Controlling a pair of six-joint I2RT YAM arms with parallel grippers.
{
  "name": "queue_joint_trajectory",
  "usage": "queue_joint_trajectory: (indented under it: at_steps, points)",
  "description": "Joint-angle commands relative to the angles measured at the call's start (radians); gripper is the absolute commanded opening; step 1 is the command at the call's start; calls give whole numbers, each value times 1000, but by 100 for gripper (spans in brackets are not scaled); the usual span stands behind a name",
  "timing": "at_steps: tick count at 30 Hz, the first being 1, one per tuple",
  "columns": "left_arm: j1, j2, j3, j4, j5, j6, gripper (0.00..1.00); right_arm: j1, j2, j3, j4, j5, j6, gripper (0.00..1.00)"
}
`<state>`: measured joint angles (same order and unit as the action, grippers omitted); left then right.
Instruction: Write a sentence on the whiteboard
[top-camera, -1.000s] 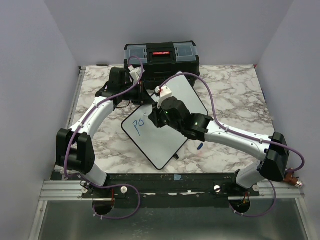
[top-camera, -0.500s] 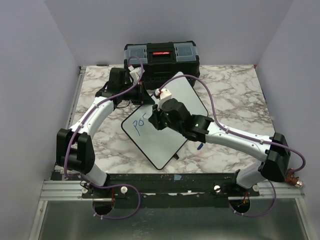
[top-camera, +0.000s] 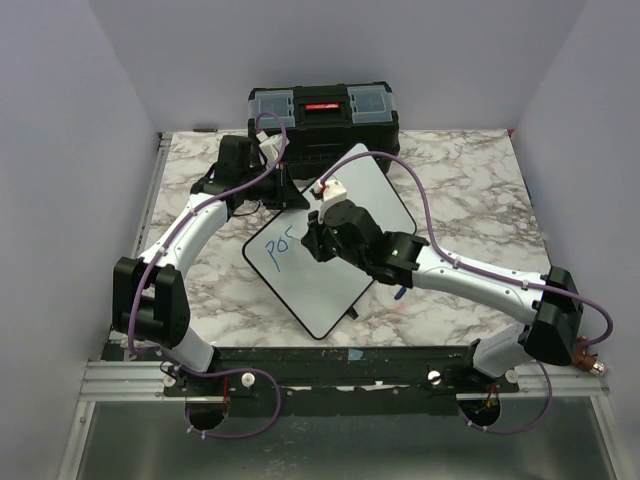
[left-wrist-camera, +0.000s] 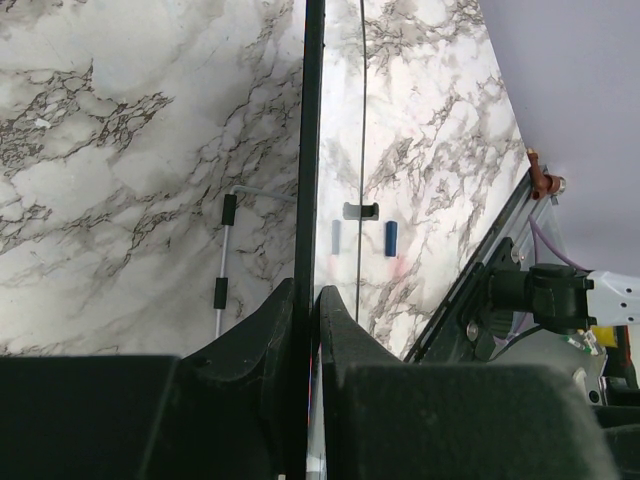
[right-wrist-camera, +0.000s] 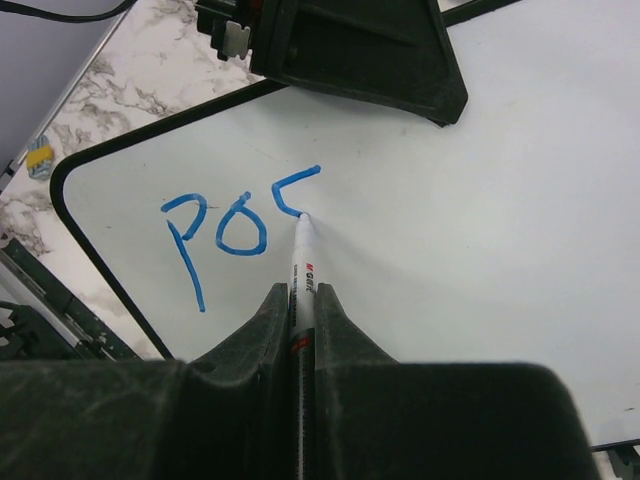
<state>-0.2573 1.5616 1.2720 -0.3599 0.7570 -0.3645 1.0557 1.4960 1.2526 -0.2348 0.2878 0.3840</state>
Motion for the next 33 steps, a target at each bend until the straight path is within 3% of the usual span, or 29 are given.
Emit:
queue_joint_trajectory:
  at_steps: [1,21,33]
  points:
    - [0,-21,41,47,-44,15,0,1,-6,-41,-86,33,6,1]
    - [1,-27,62,28,-53,50,0,0,-41,-13,-34,-157,-3,1]
    - [1,-47,41,22,-53,65,0,1,-156,-12,51,-34,-17,1]
